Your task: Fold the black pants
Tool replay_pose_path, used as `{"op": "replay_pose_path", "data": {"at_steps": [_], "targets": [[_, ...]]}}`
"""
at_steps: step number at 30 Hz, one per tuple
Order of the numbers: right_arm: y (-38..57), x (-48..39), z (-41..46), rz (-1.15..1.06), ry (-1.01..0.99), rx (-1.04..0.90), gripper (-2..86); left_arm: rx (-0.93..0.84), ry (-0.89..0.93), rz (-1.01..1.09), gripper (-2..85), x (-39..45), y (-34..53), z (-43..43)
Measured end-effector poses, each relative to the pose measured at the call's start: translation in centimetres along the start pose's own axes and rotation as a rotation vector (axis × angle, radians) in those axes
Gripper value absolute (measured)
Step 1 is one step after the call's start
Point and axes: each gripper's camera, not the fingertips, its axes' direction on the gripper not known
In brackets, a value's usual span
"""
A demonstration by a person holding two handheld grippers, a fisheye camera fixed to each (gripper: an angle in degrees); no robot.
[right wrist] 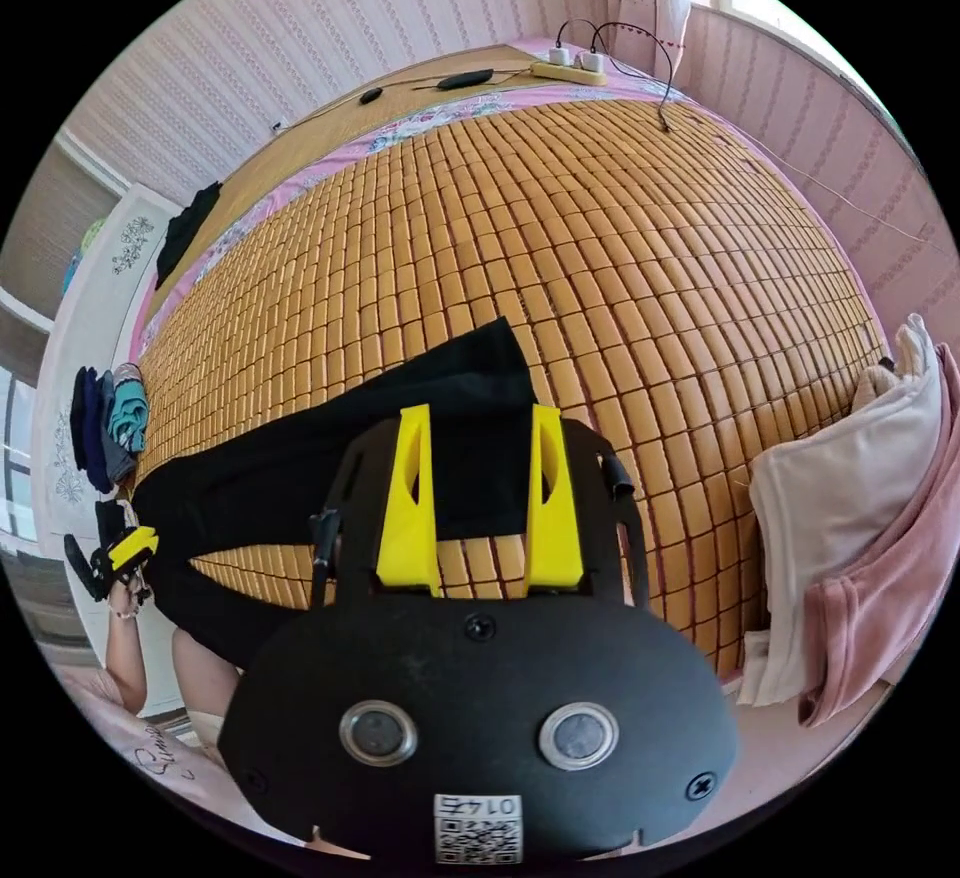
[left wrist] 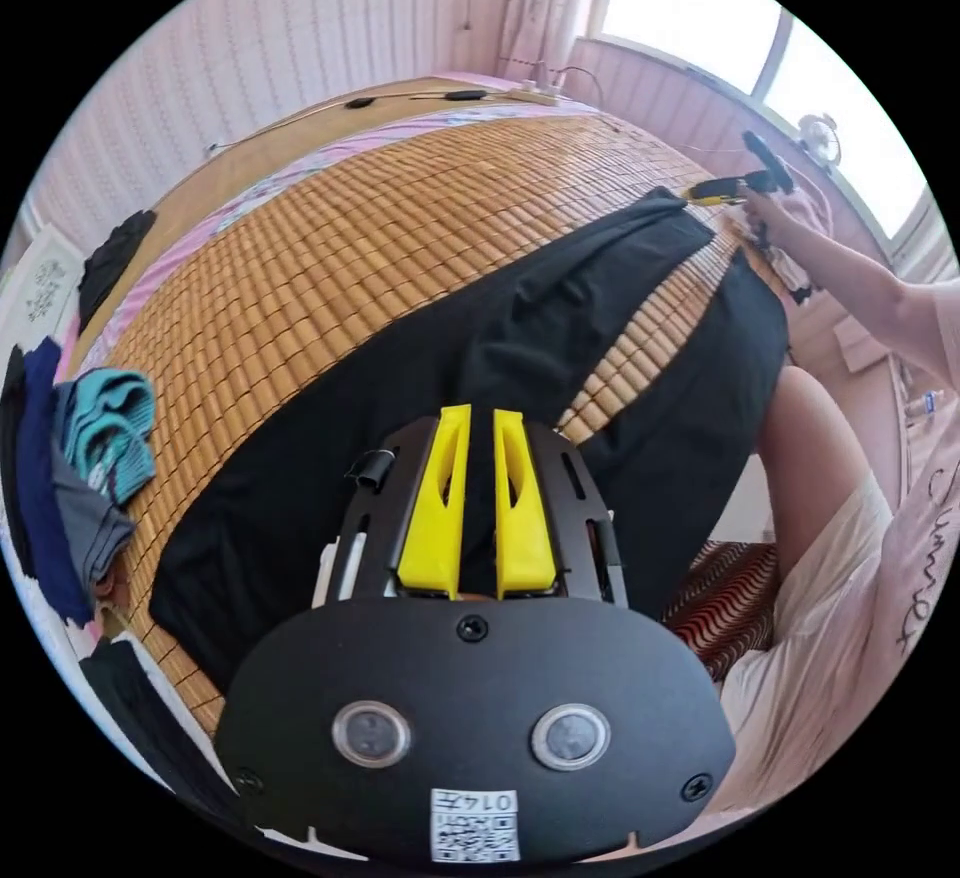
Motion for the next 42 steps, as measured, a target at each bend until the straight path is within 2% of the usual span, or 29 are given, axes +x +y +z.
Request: {"op": "replay_pose_path", "data": {"at_steps": [4,7,14,18,20,25,29,32,38,42], "targets": [[-0.4,-1.0,-1.2,-0.021,0.067,0.018,2.9,-0.049,0.068,0.056,5.6,3.2,-1.2,3.9],[-1.2,-1.8,-3.6,-0.08,0.023,0.027,1.5,-0.049,0.061,0.071,5.5,4.1,-1.3,4.5],[-6.8,-5.5,-9.4,-0.088,-0.086,0.183,2.1,-0.068,0.09,0.06,5.2,4.7,-0.3,5.2],[-7.7,-6.8,-9.7,-0.069,-0.098,0.145,6.3,0.004,0.134,-0.024,5.2,3.4,1.1,3.2],[-5.6,-7.7,-9.3,-0.107,-0.033,0.09,4.5,0.036,0.077,-0.061,5.2,2.1,2.2,1.8],[0.2,-9.0,-6.0,-0.192,0.223,-0.121,-0.5,0.016,-0.235,-0.274,5.1,-4.9,6.6,-0.6],[1.6,-9.6,-8.6,-0.162,0.245,-0.073,-0.7,-0.051,-0.354,-0.419,4.9,-9.4,9.1,0.1],[1.9,-10.3,-9.9,-0.178,0.344,-0.079,-0.5,-0.026,-0.303,-0.469,4.3,-11.0,10.3,0.3],[-0.3,-11.5,-12.9,-0.139,0.284,-0.113,-0.5,0.005,-0.302,-0.563,1.4,-11.9,11.4,-0.2],[-2.4,-13.9,-15.5,-0.146,0.264,-0.1,-0.7,0.055,-0.171,-0.582,3.7,-12.2,13.3,-2.7]]}}
